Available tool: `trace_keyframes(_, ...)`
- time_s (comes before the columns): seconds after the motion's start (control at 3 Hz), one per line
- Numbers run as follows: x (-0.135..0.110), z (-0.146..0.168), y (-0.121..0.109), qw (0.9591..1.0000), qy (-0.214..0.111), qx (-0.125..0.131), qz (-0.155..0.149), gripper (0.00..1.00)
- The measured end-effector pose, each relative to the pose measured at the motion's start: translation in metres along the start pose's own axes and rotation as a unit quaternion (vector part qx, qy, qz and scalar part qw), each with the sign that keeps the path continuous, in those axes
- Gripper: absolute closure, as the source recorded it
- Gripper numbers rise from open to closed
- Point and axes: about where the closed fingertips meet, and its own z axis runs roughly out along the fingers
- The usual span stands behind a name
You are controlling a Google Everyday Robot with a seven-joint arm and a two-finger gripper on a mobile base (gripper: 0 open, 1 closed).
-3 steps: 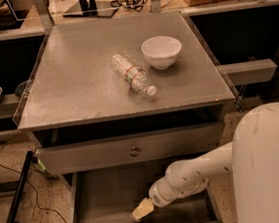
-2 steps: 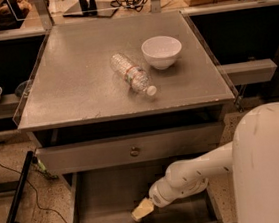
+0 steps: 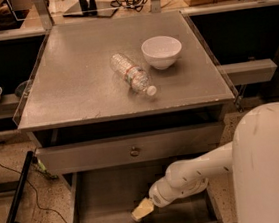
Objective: Place redbull can into middle drawer
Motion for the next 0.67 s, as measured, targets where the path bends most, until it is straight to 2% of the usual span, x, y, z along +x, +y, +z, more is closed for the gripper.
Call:
trace_keyframes(0.33,0.0,0.0001,0.0001,1.0,0.0,0.0,0.0,0.0)
trace_keyframes(0.67,0.0,0.0001,0.0001,1.0,0.0,0.0,0.0,0.0)
